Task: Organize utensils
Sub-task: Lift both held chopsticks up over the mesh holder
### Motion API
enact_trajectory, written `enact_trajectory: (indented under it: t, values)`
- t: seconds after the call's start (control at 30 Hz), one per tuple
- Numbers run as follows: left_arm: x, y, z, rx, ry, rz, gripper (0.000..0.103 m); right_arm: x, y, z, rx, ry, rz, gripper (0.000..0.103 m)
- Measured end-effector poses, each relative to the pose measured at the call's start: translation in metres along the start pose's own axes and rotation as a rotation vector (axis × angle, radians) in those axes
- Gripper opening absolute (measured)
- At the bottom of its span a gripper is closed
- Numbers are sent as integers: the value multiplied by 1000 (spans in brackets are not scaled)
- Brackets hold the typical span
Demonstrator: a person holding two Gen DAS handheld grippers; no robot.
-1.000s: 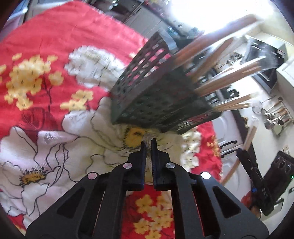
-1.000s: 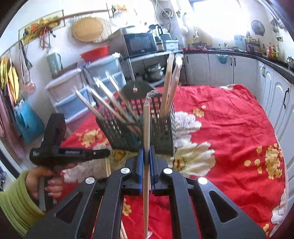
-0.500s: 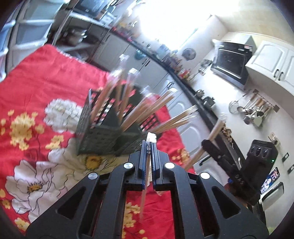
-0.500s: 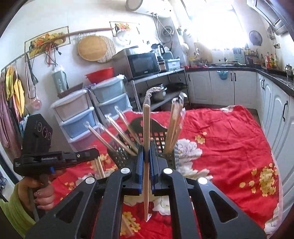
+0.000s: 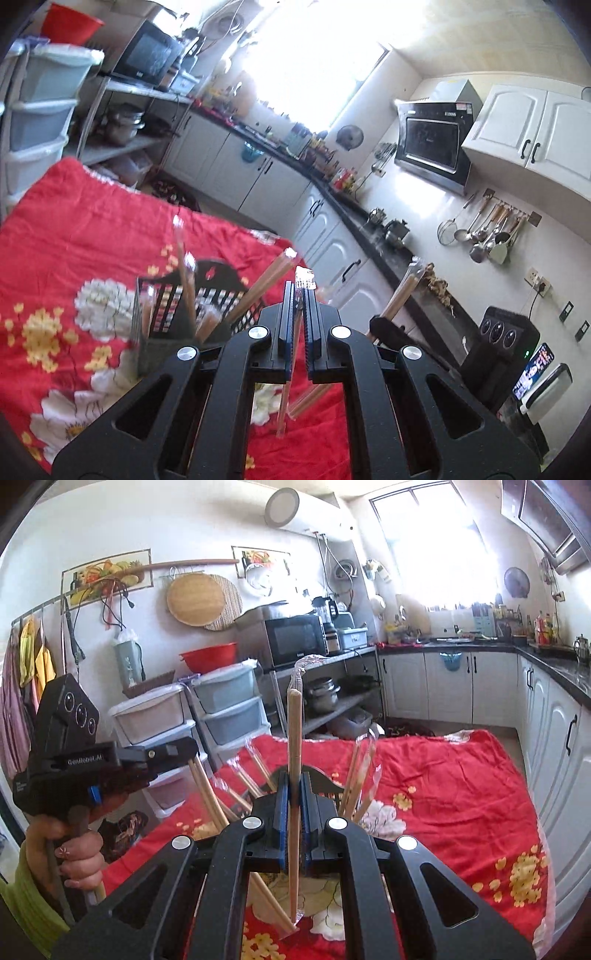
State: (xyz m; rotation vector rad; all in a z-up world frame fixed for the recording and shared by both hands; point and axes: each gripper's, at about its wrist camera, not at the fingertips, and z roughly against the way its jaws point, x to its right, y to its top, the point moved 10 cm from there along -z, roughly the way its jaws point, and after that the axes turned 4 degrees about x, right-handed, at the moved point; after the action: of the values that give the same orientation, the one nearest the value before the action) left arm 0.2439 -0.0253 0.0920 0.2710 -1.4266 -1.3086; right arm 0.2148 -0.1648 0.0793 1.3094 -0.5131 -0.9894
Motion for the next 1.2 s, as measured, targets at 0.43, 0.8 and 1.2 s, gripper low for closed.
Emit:
enact_trajectory:
  t: [0.43, 0.8, 1.2]
  values:
    - [11, 66, 4, 135, 36, -48, 2, -9, 58, -3, 121, -10, 57, 6]
    - [-9, 114, 17, 246, 123, -49, 2, -14, 97, -20, 195, -8, 89, 6]
    - [-32, 143, 39, 348, 244, -94, 2, -17, 97, -46, 200, 3, 104, 6]
